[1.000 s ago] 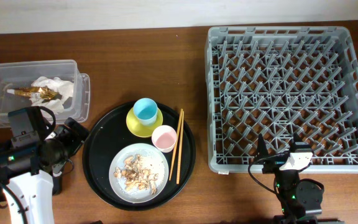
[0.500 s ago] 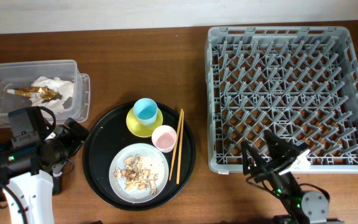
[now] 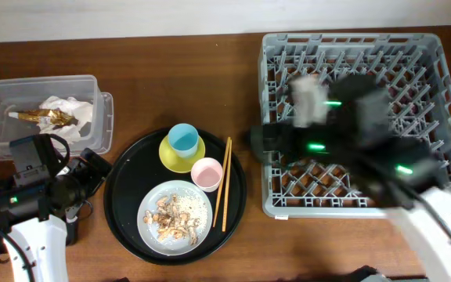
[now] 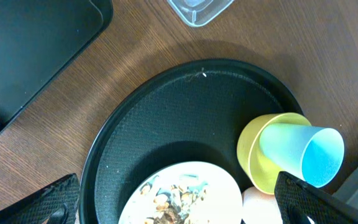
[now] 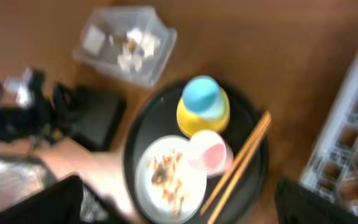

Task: Sort waste into correct bins and load items into the dishwasher rack
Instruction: 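Reach the right gripper to the pink cup and grasp it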

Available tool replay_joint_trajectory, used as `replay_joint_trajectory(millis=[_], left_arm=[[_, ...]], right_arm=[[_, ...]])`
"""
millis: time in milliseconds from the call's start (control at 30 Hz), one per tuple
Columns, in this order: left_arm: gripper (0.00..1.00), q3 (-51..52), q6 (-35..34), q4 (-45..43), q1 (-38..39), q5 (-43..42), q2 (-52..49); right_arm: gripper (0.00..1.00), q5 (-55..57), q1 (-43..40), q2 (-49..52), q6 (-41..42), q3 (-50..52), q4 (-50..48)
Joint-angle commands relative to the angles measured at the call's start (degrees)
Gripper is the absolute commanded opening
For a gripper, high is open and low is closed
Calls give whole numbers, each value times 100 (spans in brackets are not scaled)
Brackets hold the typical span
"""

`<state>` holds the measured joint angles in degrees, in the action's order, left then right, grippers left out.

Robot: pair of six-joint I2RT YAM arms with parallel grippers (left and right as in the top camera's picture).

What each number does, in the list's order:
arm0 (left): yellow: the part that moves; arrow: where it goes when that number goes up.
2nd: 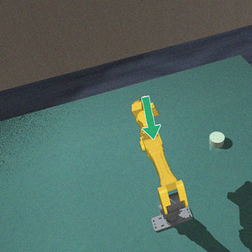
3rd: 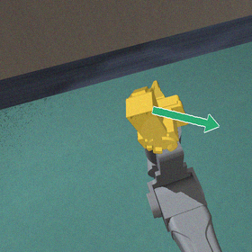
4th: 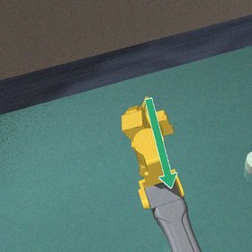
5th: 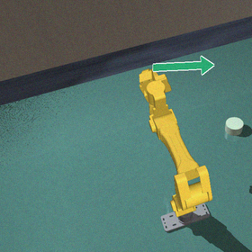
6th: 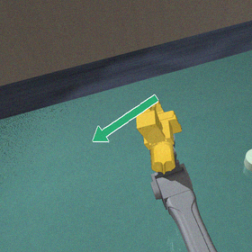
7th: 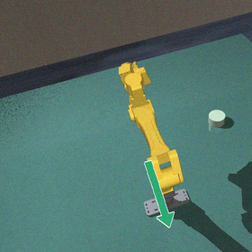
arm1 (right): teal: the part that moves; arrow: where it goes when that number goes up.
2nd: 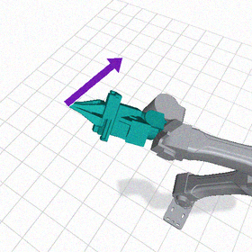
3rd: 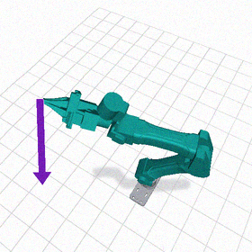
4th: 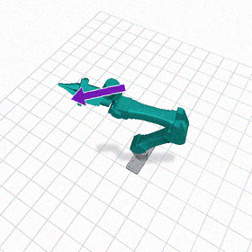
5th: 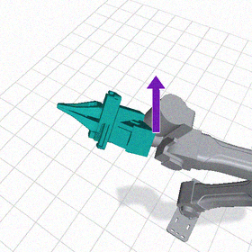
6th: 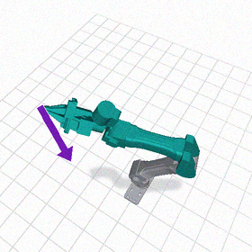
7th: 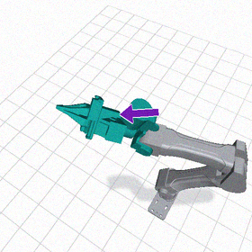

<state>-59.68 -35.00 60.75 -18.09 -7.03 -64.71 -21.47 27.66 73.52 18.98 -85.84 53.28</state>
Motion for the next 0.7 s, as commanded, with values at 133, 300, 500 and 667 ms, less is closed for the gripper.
replay_joint_trajectory(millis=[133, 300, 500, 667], left_arm=[[100, -57, -35, -9, -20, 24, 33], [100, -57, -37, -9, -20, 24, 33], [99, -57, -37, -9, -20, 24, 33], [100, -57, -37, -9, -20, 24, 33]], right_arm=[[100, 1397, 2002, 2782, -7, -520, -153], [58, 2072, 2649, 3742, 444, -503, -299], [57, 3936, 3110, 4109, 1025, -468, -328], [32, 3781, 3126, 4131, 1049, -83, -549]])
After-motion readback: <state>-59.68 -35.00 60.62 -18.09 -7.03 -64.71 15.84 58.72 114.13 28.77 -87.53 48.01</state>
